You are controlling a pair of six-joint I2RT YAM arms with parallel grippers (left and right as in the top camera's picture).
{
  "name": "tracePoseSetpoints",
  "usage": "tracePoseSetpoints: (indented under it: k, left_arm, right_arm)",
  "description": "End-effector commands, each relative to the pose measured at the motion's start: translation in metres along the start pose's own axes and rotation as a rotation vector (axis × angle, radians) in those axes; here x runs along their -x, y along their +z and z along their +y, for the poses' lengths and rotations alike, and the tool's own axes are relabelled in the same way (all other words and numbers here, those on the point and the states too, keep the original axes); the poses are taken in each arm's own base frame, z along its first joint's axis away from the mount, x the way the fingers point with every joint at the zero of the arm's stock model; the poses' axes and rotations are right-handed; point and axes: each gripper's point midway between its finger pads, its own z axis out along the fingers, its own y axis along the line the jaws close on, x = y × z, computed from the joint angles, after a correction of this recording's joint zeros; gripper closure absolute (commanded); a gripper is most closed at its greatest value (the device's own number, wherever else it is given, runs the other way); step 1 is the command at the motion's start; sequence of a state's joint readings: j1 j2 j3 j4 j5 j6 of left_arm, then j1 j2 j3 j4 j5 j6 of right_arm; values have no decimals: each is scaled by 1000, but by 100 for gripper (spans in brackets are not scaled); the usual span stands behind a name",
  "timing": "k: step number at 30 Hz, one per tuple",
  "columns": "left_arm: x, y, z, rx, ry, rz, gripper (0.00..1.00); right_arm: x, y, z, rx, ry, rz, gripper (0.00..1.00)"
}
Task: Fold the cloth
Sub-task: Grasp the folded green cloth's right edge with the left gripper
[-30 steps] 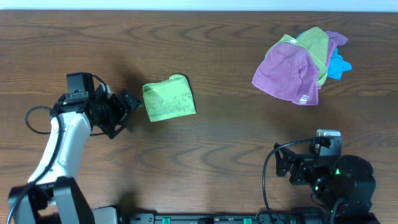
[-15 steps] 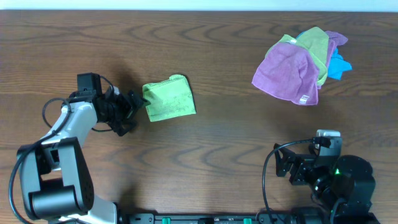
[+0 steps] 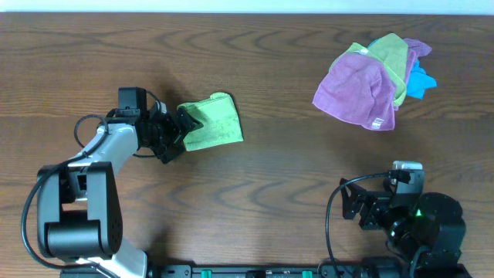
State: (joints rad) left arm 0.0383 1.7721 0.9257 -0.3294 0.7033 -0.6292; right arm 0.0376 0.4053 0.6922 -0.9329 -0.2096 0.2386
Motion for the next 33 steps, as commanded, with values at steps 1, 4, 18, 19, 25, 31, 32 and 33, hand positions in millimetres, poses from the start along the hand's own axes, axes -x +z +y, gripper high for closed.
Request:
tracePoseSetpoints:
  k: [1, 4, 18, 19, 25, 31, 32, 33]
  left_arm:
    - [-3, 10, 12, 33, -26, 19, 5]
    - [-4, 16, 16, 43, -36, 32, 5]
    - [0, 37, 4, 44, 53, -7, 6]
    - [-1, 40, 4, 48, 64, -5, 9]
    - [-9, 61, 8, 65, 120, 22, 36]
    - [-4, 65, -5, 3, 158, 14, 94]
    - [-4, 64, -9, -17, 165, 15, 94]
    - [-2, 64, -14, -37, 175, 12, 94]
  right_arm:
    - [-2, 0, -1, 1, 23, 4, 1]
    - [-2, 0, -1, 1, 24, 4, 1]
    - [-2, 0, -1, 1, 23, 4, 1]
    - [-2, 0, -1, 1, 23, 4, 1]
    - [-2, 0, -1, 1, 24, 4, 1]
    - [-2, 0, -1, 1, 24, 4, 1]
    - [-2, 0, -1, 1, 23, 4, 1]
    - [-2, 0, -1, 1, 24, 4, 1]
